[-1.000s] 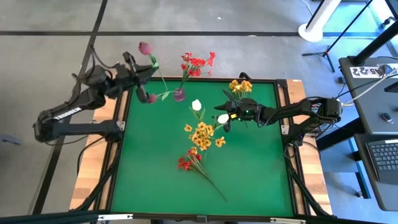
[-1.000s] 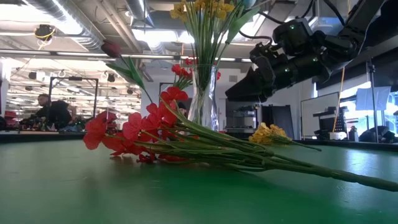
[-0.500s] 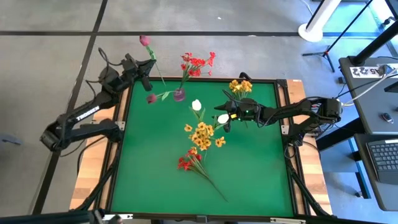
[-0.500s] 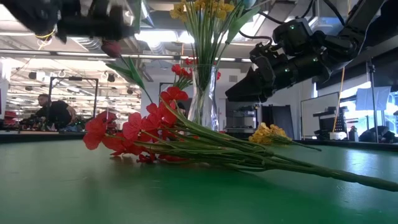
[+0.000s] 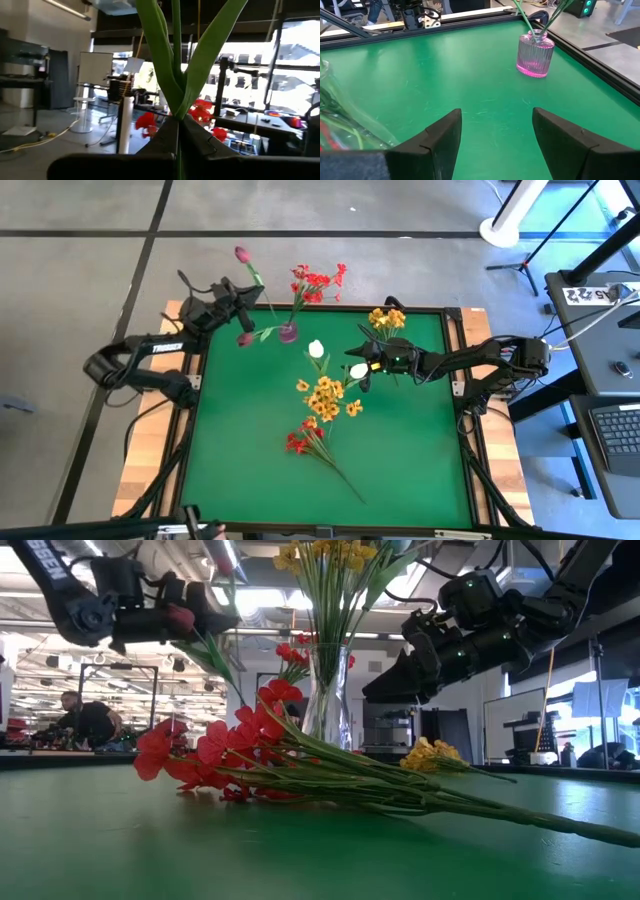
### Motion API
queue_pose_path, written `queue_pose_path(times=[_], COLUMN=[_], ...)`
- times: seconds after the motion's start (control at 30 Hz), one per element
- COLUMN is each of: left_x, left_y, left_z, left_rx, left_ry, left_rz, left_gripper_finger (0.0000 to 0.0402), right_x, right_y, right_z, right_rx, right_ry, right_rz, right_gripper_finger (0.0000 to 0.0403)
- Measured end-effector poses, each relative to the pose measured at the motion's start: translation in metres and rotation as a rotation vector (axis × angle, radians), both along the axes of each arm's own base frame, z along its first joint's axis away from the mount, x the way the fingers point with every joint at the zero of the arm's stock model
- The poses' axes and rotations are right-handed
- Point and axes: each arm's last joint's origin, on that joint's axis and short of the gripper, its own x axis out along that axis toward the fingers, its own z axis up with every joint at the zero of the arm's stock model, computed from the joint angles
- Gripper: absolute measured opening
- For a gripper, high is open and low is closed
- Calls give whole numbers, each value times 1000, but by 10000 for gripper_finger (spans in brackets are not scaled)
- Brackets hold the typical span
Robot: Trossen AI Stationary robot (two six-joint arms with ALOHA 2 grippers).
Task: Sort flowers into vase by color
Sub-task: Put the red tulip into the pink vase
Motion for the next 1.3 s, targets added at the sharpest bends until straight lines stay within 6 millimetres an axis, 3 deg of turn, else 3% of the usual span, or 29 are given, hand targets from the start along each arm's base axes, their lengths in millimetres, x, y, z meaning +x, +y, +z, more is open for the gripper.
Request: queue_pose_path(times=[0.3,0.63,1.03,1.3], left_x=[21,37,47,45], left_y=[-3,-1,10,7], left_z=[-12,-9,-37,-27], left_rx=[38,95,17,103], left_ry=[-24,4,77,-11], left_rz=[11,55,78,82], left_gripper_finger=[0,0,0,0], right_x=[0,0,0,-1], right_y=[0,0,0,0], right_z=[0,0,0,-3], right_rx=[1,3,3,10], right_ry=[1,1,2,27], right_rz=[-1,-2,-2,-2], right_gripper_finger=[241,241,241,241])
